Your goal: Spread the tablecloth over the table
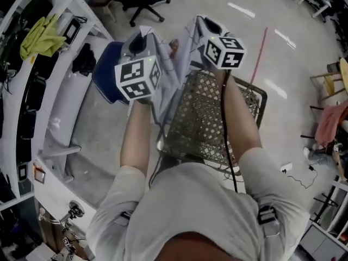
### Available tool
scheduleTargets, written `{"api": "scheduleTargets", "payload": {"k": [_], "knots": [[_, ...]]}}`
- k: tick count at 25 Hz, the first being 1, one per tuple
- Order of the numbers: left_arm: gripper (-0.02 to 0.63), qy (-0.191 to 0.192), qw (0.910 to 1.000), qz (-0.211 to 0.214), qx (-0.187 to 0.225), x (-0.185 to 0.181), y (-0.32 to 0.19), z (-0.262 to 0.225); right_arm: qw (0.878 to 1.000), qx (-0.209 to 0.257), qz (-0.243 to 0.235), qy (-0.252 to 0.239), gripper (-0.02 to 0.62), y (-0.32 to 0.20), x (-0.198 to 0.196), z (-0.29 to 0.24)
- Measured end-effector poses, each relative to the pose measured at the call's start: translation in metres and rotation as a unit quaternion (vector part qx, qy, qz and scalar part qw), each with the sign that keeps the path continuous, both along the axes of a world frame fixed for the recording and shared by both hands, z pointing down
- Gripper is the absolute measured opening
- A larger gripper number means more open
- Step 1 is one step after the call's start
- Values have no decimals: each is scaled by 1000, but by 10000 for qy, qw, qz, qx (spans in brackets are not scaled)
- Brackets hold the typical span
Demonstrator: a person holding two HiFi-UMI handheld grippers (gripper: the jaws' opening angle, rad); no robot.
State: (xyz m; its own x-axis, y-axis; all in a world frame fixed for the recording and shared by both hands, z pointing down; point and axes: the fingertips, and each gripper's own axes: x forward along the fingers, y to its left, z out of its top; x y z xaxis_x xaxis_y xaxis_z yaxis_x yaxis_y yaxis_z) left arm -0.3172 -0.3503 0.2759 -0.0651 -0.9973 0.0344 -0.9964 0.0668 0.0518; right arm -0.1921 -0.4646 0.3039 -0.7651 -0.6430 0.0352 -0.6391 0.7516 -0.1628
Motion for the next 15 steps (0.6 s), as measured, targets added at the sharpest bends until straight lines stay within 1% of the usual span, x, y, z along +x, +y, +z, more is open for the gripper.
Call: {"api": "scheduleTargets", "payload": {"k": [1,3,4,6,8,9,10,11,13,15], "knots": [[23,-123,9993,202,285,24,-16,-38,9987,374,352,-56,8,-26,49,-40],[23,-328,9946,566,807,66,-36,-104,9892,1080,964,-213,8,-54,143,-118],[23,-358,9913,741,1023,84,-43,-131,9819,1380,1272,-269,8,-58,190,-152],[23,-250,9850,1068,1333,114,-53,-170,9631,1863,1925,-273,8,-52,282,-206],[23,-150,9814,1226,1467,134,-60,-187,9433,2208,2470,-199,8,-32,358,-239],[23,-118,9814,1243,1462,140,-63,-186,9364,2293,2653,-142,8,-22,385,-245],[22,-63,9821,1244,1412,143,-67,-180,9319,2329,2779,-65,8,-14,403,-246],[23,18,9835,1236,1322,144,-72,-170,9294,2347,2849,32,8,-7,414,-243],[23,200,9871,1209,1034,144,-81,-139,9291,2310,2881,227,8,6,424,-222],[22,369,9899,1202,650,143,-83,-98,9340,2076,2886,358,8,22,440,-185]]}}
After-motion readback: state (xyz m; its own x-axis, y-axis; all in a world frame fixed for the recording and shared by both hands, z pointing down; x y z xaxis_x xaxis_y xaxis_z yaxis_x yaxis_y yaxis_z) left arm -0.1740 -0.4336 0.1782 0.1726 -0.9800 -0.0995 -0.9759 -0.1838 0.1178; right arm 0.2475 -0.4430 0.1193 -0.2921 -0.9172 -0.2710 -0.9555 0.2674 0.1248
